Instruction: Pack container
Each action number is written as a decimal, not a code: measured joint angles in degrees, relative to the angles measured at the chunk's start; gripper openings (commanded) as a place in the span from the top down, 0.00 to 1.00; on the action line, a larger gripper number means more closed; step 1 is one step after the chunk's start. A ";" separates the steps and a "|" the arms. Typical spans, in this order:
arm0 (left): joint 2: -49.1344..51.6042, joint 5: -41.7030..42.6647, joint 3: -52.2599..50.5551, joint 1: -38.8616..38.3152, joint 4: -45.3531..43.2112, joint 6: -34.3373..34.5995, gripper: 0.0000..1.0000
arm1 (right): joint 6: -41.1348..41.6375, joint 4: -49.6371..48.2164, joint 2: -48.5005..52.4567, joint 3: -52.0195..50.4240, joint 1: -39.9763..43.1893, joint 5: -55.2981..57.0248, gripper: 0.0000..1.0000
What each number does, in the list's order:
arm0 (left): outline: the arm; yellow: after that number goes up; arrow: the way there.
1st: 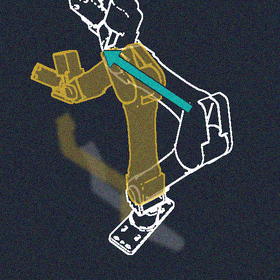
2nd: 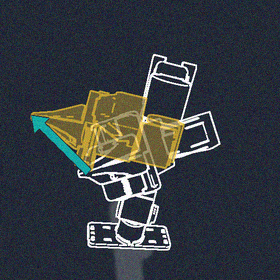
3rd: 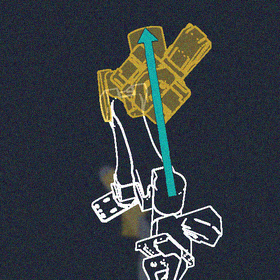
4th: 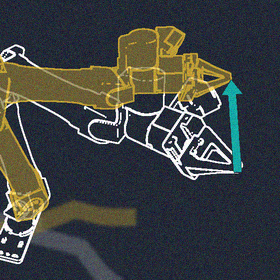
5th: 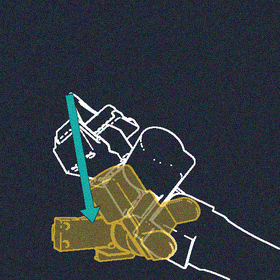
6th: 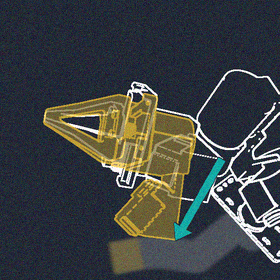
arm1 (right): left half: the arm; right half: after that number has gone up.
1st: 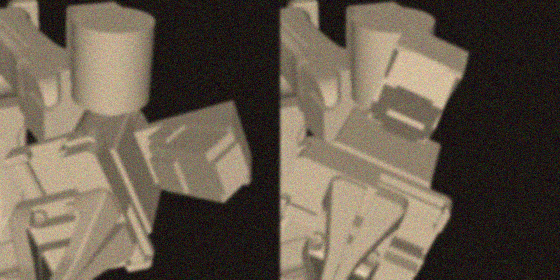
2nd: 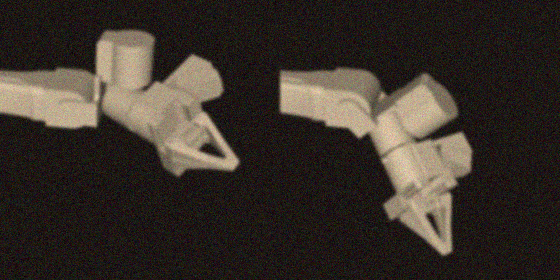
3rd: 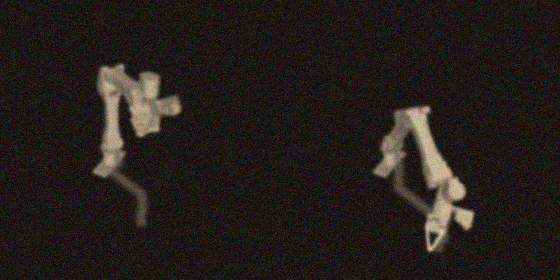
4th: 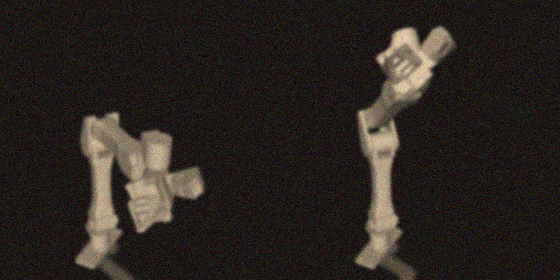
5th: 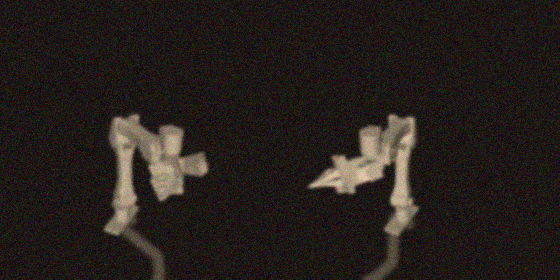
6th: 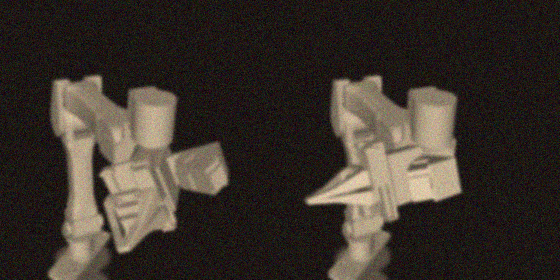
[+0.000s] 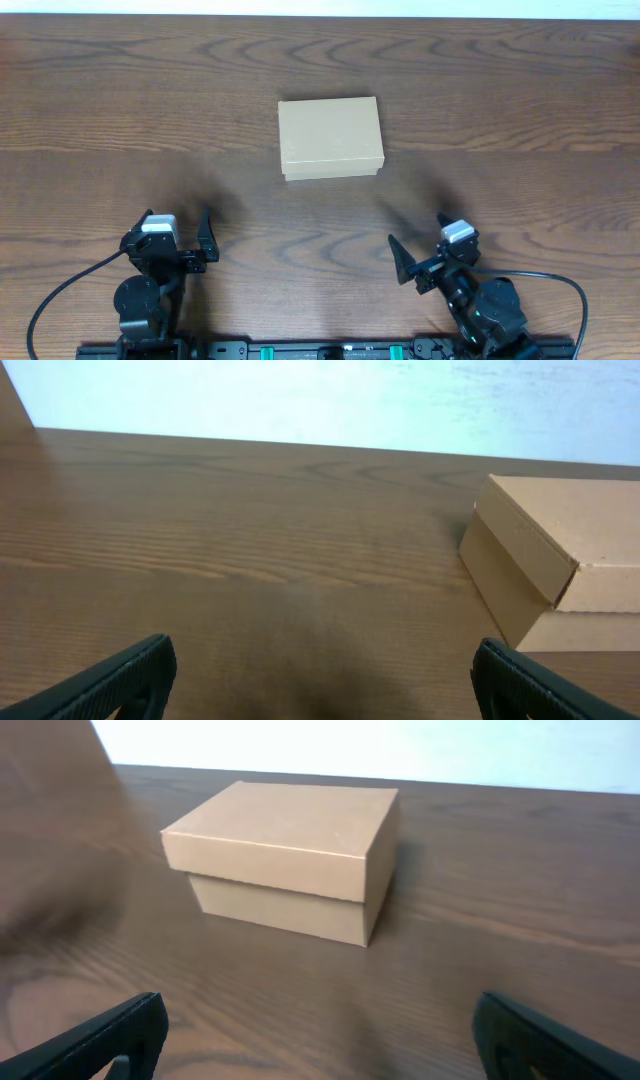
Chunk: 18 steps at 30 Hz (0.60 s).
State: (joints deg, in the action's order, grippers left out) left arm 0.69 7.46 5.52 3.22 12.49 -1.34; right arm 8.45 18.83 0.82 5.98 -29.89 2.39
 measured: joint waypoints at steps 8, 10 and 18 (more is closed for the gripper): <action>0.00 0.00 0.00 0.00 0.00 0.00 0.05 | -0.50 0.00 0.00 -0.02 -0.33 0.00 0.01; 0.00 0.00 0.00 0.00 0.00 0.00 0.05 | -0.61 0.00 0.00 -0.02 -0.33 0.02 0.01; 0.00 -0.02 0.00 0.00 0.00 0.00 0.05 | -0.74 0.00 0.00 -0.02 -0.33 0.02 0.01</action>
State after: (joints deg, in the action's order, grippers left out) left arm 0.69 7.44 5.52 3.22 12.49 -1.34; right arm 7.70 18.83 0.82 5.96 -30.22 2.42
